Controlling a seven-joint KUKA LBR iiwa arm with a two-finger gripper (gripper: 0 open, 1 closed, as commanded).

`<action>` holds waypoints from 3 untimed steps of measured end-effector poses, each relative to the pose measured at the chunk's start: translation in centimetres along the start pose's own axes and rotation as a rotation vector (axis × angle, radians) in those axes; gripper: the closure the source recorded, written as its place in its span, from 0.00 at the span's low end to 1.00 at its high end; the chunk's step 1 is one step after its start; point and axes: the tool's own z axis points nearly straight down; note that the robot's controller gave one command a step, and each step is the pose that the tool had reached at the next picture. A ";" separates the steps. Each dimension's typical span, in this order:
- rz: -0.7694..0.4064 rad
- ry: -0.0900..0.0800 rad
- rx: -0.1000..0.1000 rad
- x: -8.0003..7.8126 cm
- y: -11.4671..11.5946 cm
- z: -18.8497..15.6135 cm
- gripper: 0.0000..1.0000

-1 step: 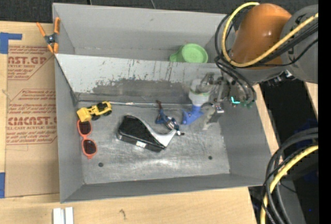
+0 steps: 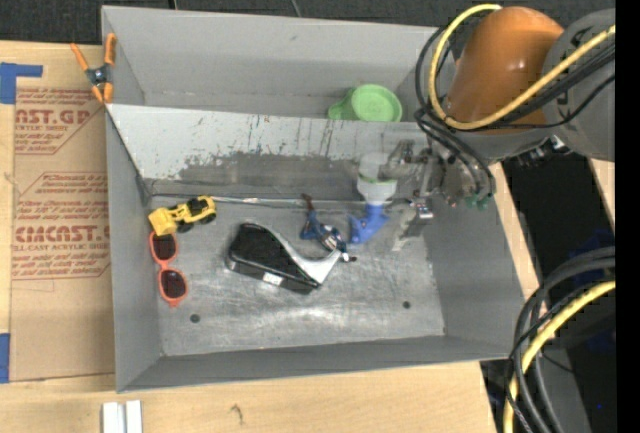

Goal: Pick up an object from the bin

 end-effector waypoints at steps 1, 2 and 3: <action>-0.028 -0.010 0.000 0.2 1.7 4.9 0.00; -0.028 -0.002 -0.001 0.8 4.0 11.3 0.00; -0.028 -0.005 0.000 0.7 3.7 10.6 0.00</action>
Offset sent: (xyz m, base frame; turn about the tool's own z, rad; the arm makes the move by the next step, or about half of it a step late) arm -0.0100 0.0424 -0.1181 -0.0273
